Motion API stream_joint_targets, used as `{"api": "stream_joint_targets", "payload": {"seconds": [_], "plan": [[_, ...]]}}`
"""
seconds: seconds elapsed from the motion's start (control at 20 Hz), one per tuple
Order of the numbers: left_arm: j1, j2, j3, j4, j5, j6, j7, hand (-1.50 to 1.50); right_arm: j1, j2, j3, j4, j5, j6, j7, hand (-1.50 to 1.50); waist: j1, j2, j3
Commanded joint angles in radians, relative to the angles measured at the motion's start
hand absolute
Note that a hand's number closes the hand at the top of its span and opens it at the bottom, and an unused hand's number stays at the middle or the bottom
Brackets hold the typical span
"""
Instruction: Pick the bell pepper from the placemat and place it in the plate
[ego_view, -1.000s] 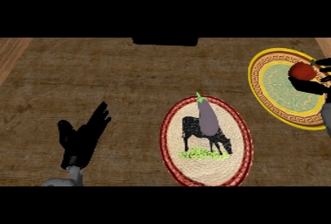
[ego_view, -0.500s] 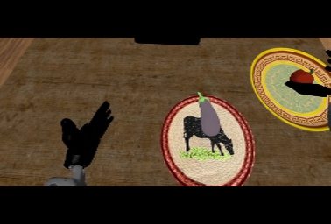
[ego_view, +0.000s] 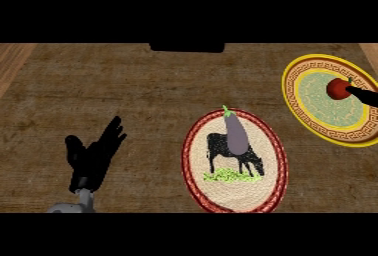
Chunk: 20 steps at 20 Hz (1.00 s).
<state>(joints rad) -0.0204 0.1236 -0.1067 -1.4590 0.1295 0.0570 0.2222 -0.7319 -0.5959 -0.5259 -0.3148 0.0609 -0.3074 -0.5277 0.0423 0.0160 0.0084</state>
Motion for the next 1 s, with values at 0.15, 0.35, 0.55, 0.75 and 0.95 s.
{"api": "stream_joint_targets", "payload": {"seconds": [0.15,0.35,0.55,0.75,0.95], "plan": [[0.069,-0.001,-0.014,0.017,-0.021,-0.009,-0.018,0.00,0.059,-0.053,-0.046,0.063,-0.073,0.267,-0.067,-1.50,-0.017,-0.007,-0.006],[0.068,-0.022,0.001,0.037,-0.015,0.001,-0.044,0.00,0.152,-0.124,-0.021,0.052,-0.068,0.460,-0.103,-1.50,-0.030,-0.011,-0.007],[0.021,0.003,0.048,0.086,-0.002,-0.014,-0.029,0.00,0.249,-0.102,0.009,0.002,-0.068,0.505,-0.149,-1.50,-0.044,-0.015,-0.008],[0.081,0.002,0.014,-0.065,-0.008,0.000,0.064,0.00,0.358,-0.075,0.040,-0.052,-0.052,0.476,-0.209,-1.50,-0.043,-0.019,-0.008],[0.073,-0.019,0.028,-0.022,-0.008,-0.001,0.031,0.00,0.413,-0.077,0.068,-0.151,-0.053,0.459,-0.167,-1.50,-0.046,-0.019,-0.009]]}}
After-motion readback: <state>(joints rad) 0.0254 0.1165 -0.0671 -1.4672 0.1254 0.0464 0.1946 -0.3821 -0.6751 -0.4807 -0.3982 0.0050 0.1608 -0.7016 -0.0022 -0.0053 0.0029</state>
